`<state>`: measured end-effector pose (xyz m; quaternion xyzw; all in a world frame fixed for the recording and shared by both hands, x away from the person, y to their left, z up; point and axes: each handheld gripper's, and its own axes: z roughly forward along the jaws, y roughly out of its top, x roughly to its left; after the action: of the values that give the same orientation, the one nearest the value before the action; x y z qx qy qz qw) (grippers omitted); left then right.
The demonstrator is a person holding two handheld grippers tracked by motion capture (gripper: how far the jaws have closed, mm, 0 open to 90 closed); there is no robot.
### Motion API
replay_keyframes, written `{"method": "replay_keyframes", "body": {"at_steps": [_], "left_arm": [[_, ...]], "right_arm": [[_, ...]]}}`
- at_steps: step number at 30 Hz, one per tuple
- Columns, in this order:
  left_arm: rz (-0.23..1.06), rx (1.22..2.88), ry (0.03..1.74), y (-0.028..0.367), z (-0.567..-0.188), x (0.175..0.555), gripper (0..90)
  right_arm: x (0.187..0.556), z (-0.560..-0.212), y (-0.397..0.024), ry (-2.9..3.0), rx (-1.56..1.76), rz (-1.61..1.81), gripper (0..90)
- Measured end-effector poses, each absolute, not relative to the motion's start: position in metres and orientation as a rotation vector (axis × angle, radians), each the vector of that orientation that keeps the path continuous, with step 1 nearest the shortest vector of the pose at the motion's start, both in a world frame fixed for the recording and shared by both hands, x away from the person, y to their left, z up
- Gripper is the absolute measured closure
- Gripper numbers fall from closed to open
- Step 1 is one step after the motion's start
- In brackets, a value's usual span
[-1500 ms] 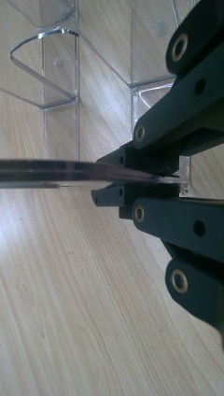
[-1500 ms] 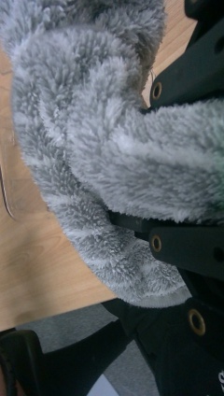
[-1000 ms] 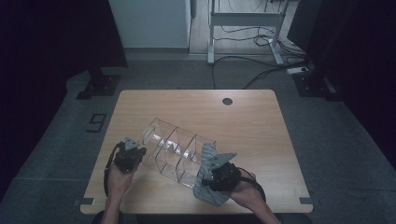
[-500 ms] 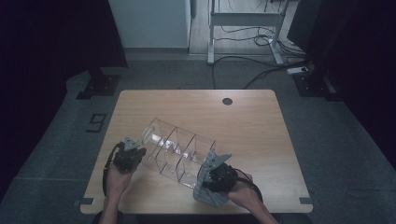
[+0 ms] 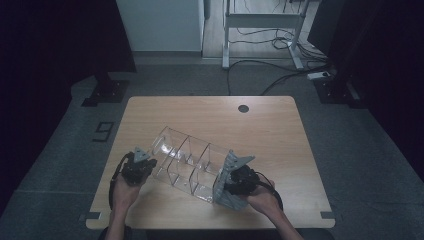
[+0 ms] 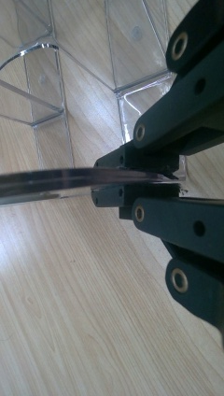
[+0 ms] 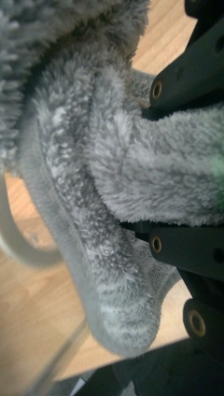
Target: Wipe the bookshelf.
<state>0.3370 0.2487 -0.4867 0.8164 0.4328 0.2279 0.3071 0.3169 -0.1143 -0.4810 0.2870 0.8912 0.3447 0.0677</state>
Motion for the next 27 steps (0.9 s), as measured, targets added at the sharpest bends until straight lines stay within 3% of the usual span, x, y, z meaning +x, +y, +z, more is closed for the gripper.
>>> {"method": "replay_keyframes", "body": {"at_steps": [27], "left_arm": [[0.619, 2.168, 1.135, 0.244, -0.487, 0.337, 85.0]], "right_arm": [[0.363, -0.484, -0.138, 2.550, 1.041, 1.011, 64.3]]}}
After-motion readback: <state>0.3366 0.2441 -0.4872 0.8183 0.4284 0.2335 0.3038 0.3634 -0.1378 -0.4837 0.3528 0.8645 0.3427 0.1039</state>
